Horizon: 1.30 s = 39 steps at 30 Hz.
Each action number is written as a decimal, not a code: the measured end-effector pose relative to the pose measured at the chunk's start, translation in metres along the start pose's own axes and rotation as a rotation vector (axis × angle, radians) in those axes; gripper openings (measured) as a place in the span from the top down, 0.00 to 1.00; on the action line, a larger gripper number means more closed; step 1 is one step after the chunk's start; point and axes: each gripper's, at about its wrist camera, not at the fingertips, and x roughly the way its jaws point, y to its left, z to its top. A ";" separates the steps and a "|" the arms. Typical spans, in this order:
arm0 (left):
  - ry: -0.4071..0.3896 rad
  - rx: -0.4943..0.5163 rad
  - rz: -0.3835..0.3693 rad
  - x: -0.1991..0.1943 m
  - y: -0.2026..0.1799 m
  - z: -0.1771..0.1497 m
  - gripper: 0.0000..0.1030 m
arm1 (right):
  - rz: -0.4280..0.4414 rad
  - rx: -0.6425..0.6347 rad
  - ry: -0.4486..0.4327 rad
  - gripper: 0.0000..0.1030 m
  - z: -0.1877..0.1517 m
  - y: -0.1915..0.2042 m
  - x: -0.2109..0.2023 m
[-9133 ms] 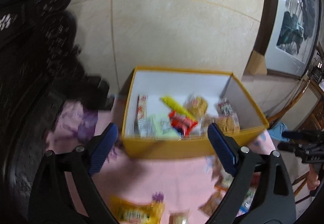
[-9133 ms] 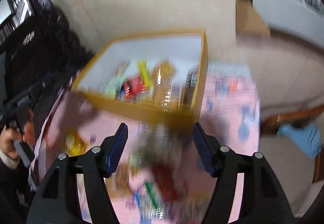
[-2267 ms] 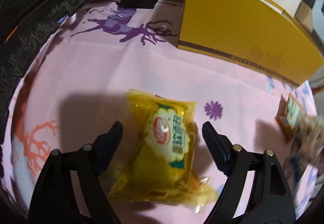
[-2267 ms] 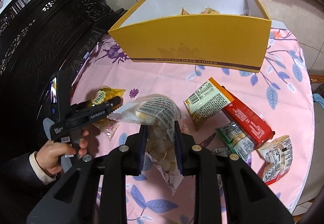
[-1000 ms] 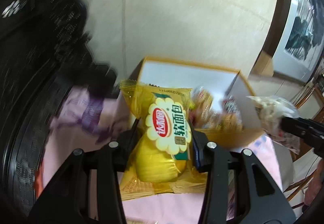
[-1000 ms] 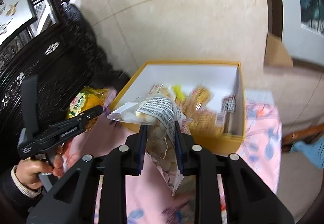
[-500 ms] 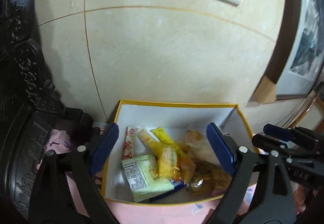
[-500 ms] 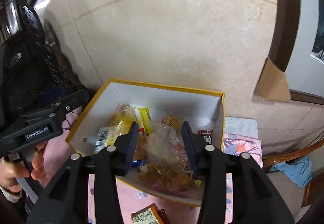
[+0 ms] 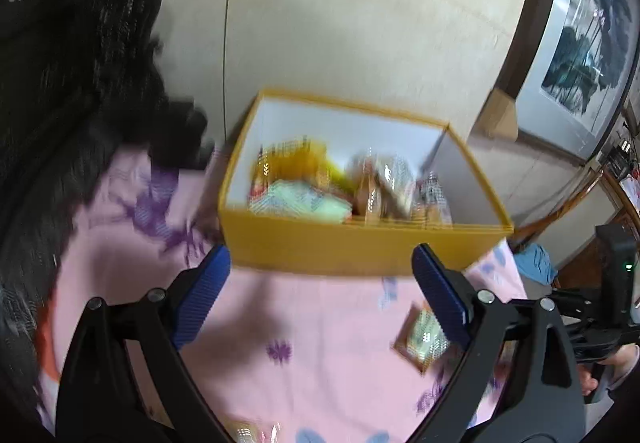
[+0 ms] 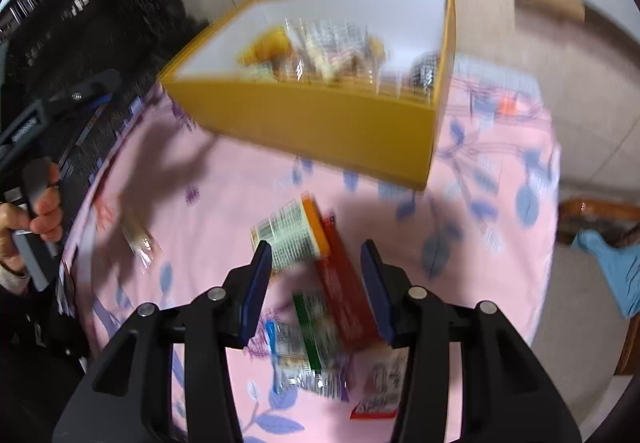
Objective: Organize snacks
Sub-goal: 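Grasp the red chocolate bar with the right gripper while the left grasps the orange-edged snack bag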
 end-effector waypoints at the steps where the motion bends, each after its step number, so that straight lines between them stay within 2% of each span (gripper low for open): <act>1: 0.017 -0.004 0.004 0.001 0.000 -0.006 0.09 | -0.005 -0.002 0.014 0.54 -0.004 0.000 0.006; 8: 0.075 0.013 0.017 -0.001 0.003 -0.037 0.09 | -0.069 -0.091 0.077 0.58 -0.005 0.008 0.036; 10: 0.076 0.020 0.018 -0.001 0.004 -0.039 0.09 | -0.096 -0.129 0.110 0.71 -0.008 0.010 0.049; 15: 0.085 0.089 -0.001 0.006 -0.008 -0.045 0.09 | -0.143 -0.177 0.125 0.76 -0.012 0.018 0.055; 20: 0.103 0.200 -0.049 0.025 -0.036 -0.056 0.09 | -0.087 -0.023 0.062 0.76 -0.016 0.007 0.032; 27: 0.140 0.351 -0.158 0.063 -0.086 -0.076 0.09 | -0.048 0.192 -0.039 0.76 -0.031 -0.014 -0.003; 36: 0.212 0.442 -0.224 0.112 -0.117 -0.090 0.09 | 0.014 0.306 -0.122 0.76 -0.041 -0.018 -0.029; 39: 0.242 0.455 -0.220 0.127 -0.119 -0.096 0.12 | 0.019 0.316 -0.135 0.76 -0.041 -0.017 -0.035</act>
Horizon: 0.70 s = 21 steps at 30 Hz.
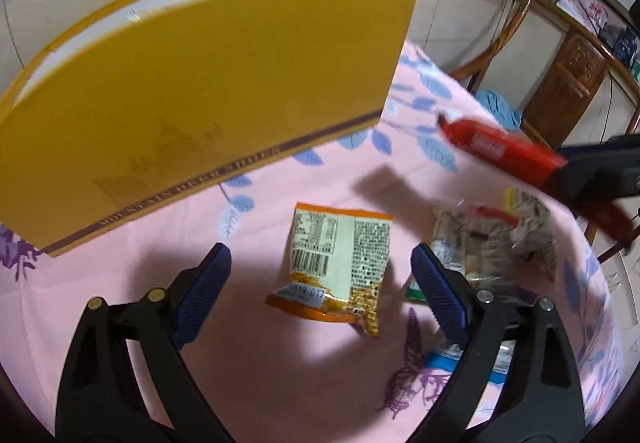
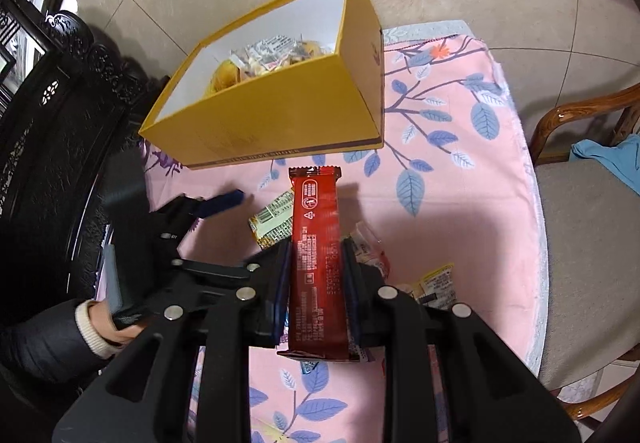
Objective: Organize snacks
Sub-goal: 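Grasp the red chocolate bar with the right gripper while the left grasps the orange-edged snack bag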
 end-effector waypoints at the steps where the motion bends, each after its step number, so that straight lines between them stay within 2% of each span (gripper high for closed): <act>1: 0.004 -0.005 -0.007 0.003 0.001 0.000 0.14 | 0.001 0.001 -0.003 0.76 0.001 0.000 0.000; 3: 0.024 -0.005 -0.022 0.011 0.000 -0.002 0.29 | 0.002 0.002 -0.007 0.76 0.001 0.000 -0.002; 4: 0.019 0.003 -0.013 0.010 -0.001 -0.003 0.30 | 0.001 0.005 -0.009 0.76 0.001 -0.001 -0.002; 6: 0.015 0.024 -0.010 0.009 -0.004 -0.003 0.42 | 0.004 0.014 -0.010 0.76 0.000 -0.002 -0.002; 9: 0.017 0.008 -0.012 0.007 -0.003 -0.002 0.51 | 0.010 0.020 -0.013 0.76 -0.001 -0.002 -0.002; 14: 0.022 0.002 0.013 0.002 -0.001 -0.005 0.56 | 0.013 0.019 -0.020 0.76 -0.001 0.002 -0.002; 21: -0.016 -0.047 0.073 -0.028 0.009 -0.006 0.56 | 0.042 0.002 -0.039 0.76 0.007 0.017 -0.007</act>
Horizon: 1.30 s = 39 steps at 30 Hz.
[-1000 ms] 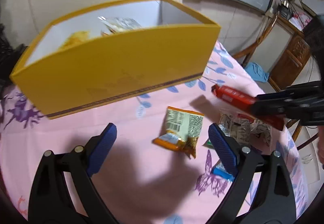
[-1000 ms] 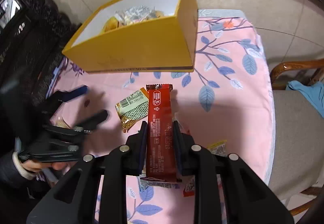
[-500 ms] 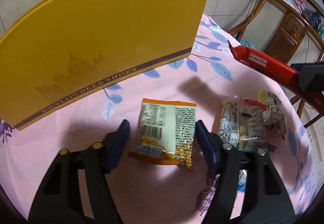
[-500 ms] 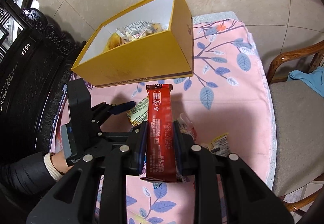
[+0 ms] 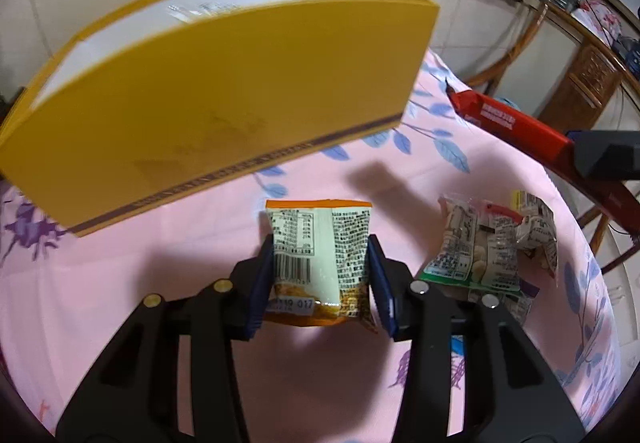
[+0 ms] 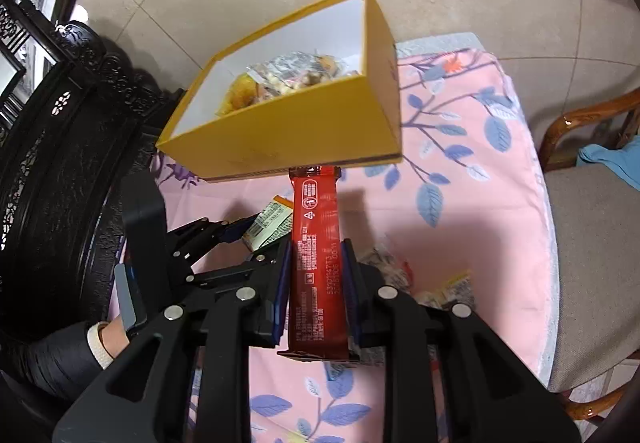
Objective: Organize snacks
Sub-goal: 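Grasp the red chocolate bar with the right gripper while the left grasps the orange-edged snack bag, then carry both snacks over the yellow box and open both grippers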
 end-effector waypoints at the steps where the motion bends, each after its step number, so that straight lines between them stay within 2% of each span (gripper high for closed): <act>1: -0.003 -0.007 0.009 -0.005 0.002 0.000 0.56 | 0.003 -0.006 -0.002 0.76 0.002 0.002 0.000; 9: -0.083 -0.122 0.094 -0.068 0.031 0.007 0.56 | 0.045 -0.072 -0.037 0.76 0.021 0.033 -0.009; 13: -0.128 -0.203 0.133 -0.103 0.058 0.011 0.56 | 0.068 -0.096 -0.067 0.76 0.033 0.047 -0.013; 18: -0.218 -0.270 0.173 -0.139 0.089 0.036 0.56 | 0.080 -0.129 -0.098 0.76 0.053 0.063 -0.015; 22: -0.285 -0.280 0.195 -0.155 0.106 0.061 0.56 | 0.088 -0.164 -0.151 0.76 0.076 0.075 -0.020; 32: -0.379 -0.232 0.210 -0.159 0.126 0.133 0.56 | 0.063 -0.225 -0.240 0.76 0.142 0.090 -0.018; 39: -0.354 -0.220 0.211 -0.133 0.141 0.173 0.56 | 0.009 -0.251 -0.243 0.76 0.178 0.090 0.005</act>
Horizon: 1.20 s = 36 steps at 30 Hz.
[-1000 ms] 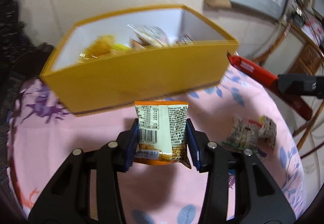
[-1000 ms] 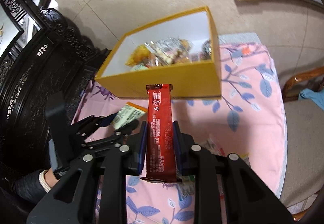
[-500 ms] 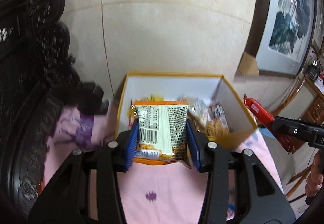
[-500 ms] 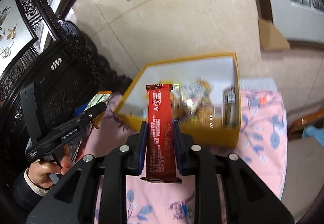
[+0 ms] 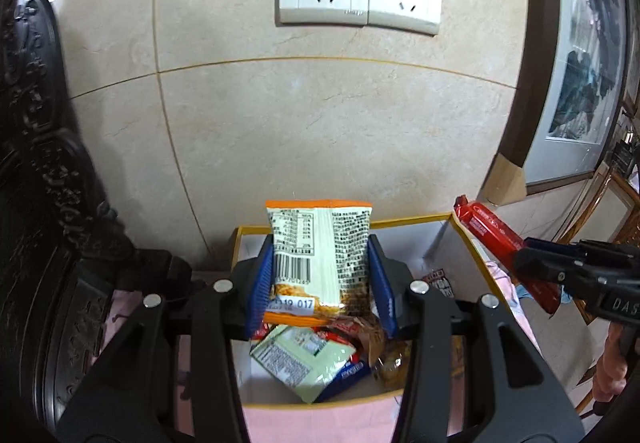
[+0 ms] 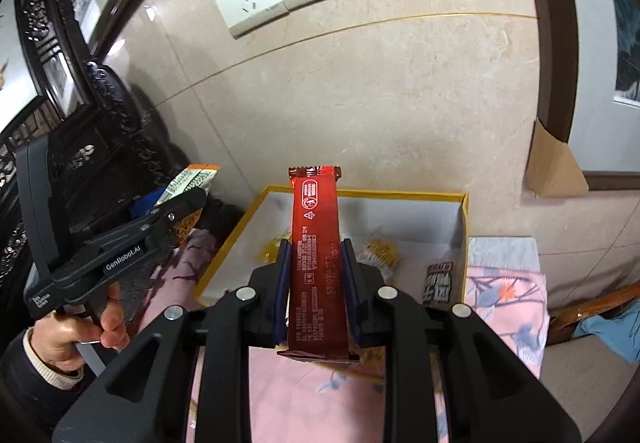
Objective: Organize snacks
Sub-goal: 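Carry both snacks over the yellow box and open both grippers, then move both grippers back over the remaining cookie packs on the tablecloth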
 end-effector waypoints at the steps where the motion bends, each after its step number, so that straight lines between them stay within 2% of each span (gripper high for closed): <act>1: 0.006 0.001 0.002 0.005 0.000 0.002 0.56 | -0.004 -0.001 0.002 0.76 0.002 -0.001 0.004; 7: 0.058 0.009 0.002 0.031 -0.004 0.005 0.56 | -0.030 0.008 0.018 0.76 0.005 -0.005 0.022; 8: 0.070 0.008 0.009 0.036 -0.005 0.004 0.52 | -0.033 0.014 0.021 0.76 0.005 -0.007 0.025; 9: 0.072 0.007 0.026 0.038 -0.005 0.004 0.33 | -0.036 0.014 0.024 0.76 0.005 -0.006 0.027; 11: 0.063 -0.003 0.073 0.039 -0.005 0.002 0.07 | -0.043 0.007 0.049 0.74 0.005 -0.008 0.035; 14: 0.067 -0.036 0.058 0.031 -0.002 -0.001 0.07 | -0.064 0.015 0.104 0.67 0.005 -0.010 0.042; 15: 0.069 -0.045 0.054 0.027 0.000 -0.002 0.07 | -0.061 0.022 0.107 0.58 0.003 -0.012 0.040; 16: 0.062 -0.055 0.052 0.019 0.002 -0.005 0.07 | -0.058 0.026 0.102 0.55 0.001 -0.014 0.035; 22: 0.008 -0.128 0.041 -0.031 0.014 -0.039 0.04 | -0.049 0.036 0.097 0.51 -0.034 -0.033 -0.010; 25: 0.009 -0.152 0.039 -0.053 0.017 -0.062 0.03 | -0.085 0.072 0.146 0.48 -0.072 -0.052 -0.027; 30: 0.054 -0.184 0.029 -0.081 0.017 -0.109 0.03 | -0.177 0.194 0.252 0.47 -0.162 -0.089 -0.050; 33: 0.083 -0.186 0.026 -0.090 0.013 -0.134 0.03 | -0.208 0.227 0.308 0.47 -0.209 -0.096 -0.056; 36: 0.113 -0.163 0.020 -0.097 0.005 -0.158 0.03 | -0.231 0.209 0.347 0.47 -0.240 -0.092 -0.057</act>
